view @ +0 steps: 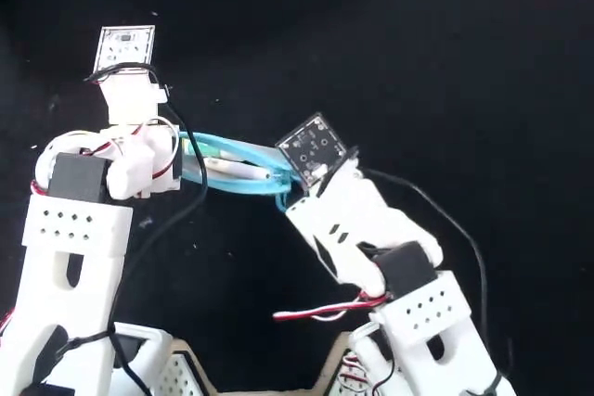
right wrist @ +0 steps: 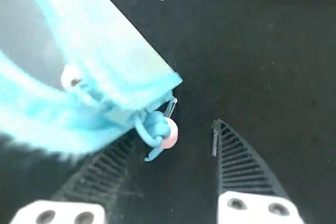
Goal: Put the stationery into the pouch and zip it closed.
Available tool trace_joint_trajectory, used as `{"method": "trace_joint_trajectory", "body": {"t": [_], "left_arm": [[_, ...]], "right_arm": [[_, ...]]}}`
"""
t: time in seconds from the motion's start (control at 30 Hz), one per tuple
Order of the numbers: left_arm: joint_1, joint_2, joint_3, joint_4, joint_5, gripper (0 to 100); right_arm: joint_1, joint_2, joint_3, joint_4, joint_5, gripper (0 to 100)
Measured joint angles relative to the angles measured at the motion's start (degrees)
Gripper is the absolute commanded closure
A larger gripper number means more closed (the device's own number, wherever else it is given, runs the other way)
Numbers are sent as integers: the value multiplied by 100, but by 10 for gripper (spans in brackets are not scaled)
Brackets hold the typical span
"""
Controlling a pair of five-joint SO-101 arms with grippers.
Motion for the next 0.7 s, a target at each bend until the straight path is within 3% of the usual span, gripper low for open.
{"method": "trace_joint_trajectory", "body": {"t": [0.2, 0.7], "left_arm": [[0, 0, 0, 0, 0, 970], [0, 0, 0, 0, 0, 970]], "right_arm": [[158, 0, 475, -826, 0, 798], [141, 0, 554, -905, 554, 797]]}}
